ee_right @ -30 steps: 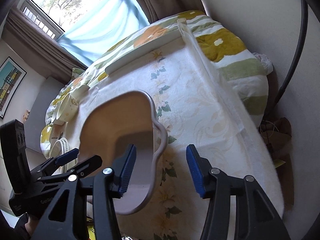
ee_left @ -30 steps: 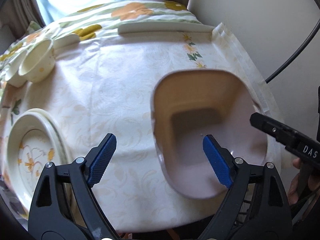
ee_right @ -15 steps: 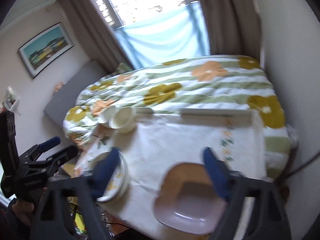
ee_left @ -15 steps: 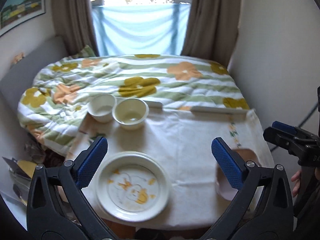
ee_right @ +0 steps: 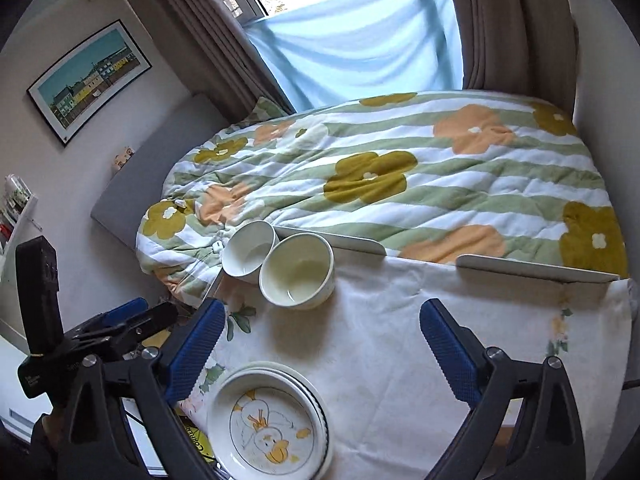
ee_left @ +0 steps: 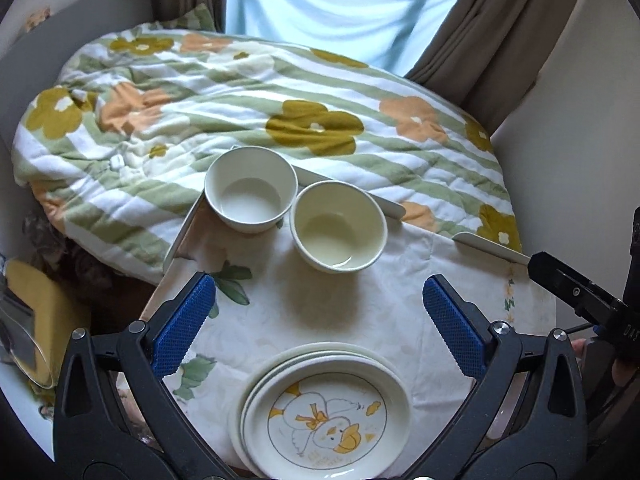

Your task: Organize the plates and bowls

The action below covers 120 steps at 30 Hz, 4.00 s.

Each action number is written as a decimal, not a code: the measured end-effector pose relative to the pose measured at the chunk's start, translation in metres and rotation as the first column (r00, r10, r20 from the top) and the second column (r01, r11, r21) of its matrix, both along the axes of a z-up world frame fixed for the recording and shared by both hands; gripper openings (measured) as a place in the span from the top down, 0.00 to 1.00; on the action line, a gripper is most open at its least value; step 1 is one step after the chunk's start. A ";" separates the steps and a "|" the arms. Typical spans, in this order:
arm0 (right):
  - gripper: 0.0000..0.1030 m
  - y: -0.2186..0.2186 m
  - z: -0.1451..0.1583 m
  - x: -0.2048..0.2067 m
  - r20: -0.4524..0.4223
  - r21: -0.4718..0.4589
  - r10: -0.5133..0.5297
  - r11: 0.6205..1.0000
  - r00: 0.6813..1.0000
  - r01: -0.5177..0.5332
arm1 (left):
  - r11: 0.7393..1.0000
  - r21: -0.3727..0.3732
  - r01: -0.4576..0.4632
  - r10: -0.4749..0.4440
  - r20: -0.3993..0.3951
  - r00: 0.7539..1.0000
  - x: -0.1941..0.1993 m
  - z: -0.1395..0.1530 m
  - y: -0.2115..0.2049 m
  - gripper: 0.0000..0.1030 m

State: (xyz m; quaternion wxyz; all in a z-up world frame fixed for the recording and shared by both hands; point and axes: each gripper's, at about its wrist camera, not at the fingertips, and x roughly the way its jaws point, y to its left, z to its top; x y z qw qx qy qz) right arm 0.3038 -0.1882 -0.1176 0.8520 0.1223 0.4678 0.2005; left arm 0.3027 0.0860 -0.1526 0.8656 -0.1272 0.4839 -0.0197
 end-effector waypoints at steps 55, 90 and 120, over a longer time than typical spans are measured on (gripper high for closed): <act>0.86 0.001 -0.037 0.003 -0.104 0.018 -0.066 0.997 0.992 0.068 | 0.985 0.004 0.174 -0.174 -0.009 0.985 0.008 -0.006 -0.077 0.85; 0.86 -0.198 -0.104 -0.144 -0.306 -0.106 -0.341 0.940 0.889 0.324 | 0.810 0.111 0.576 -0.533 -0.273 0.801 -0.095 -0.103 -0.317 0.85; 0.86 -0.190 -0.125 -0.161 -0.338 -0.198 -0.415 0.909 0.845 0.367 | 0.742 0.197 0.641 -0.581 -0.290 0.761 -0.098 -0.119 -0.330 0.85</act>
